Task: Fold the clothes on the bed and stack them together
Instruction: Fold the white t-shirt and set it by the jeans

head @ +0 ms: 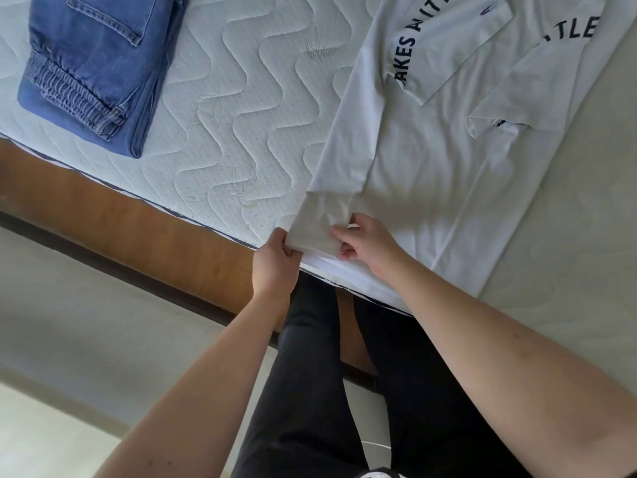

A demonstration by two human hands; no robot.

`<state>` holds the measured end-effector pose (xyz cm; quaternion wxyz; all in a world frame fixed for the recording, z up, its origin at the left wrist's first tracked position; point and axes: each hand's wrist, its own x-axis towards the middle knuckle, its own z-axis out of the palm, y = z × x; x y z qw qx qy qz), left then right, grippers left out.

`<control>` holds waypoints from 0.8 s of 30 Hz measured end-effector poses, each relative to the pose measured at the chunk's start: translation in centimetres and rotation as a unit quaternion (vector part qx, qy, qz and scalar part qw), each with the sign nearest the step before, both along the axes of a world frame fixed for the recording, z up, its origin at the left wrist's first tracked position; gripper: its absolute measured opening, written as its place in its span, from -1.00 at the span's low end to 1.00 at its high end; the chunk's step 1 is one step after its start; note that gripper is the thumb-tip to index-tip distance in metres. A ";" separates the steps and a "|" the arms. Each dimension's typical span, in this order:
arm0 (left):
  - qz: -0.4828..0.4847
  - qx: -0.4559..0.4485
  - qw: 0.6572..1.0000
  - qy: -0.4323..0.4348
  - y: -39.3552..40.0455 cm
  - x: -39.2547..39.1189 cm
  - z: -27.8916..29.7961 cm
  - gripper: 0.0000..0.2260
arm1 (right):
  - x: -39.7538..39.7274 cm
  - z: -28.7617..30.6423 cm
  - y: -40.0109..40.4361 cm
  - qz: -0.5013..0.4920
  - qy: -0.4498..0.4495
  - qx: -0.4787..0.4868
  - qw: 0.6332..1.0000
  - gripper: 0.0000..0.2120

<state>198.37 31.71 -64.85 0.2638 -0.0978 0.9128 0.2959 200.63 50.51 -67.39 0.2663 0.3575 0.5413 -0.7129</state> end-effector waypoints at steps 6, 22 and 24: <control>0.002 -0.086 0.995 -0.050 -1.0 1.5 -0.6 -0.95 | 2.0 -0.3 -1.4 0.151 -0.045 0.153 0.976 -0.79; -0.123 -0.089 0.988 -0.022 -2.7 0.2 -1.8 -0.79 | 2.4 -0.2 -3.8 0.170 -0.128 0.115 0.970 -0.79; -0.134 -0.107 0.985 -0.006 -2.8 0.5 -1.8 -0.88 | 2.6 0.0 -4.0 0.182 -0.109 0.133 0.968 -0.81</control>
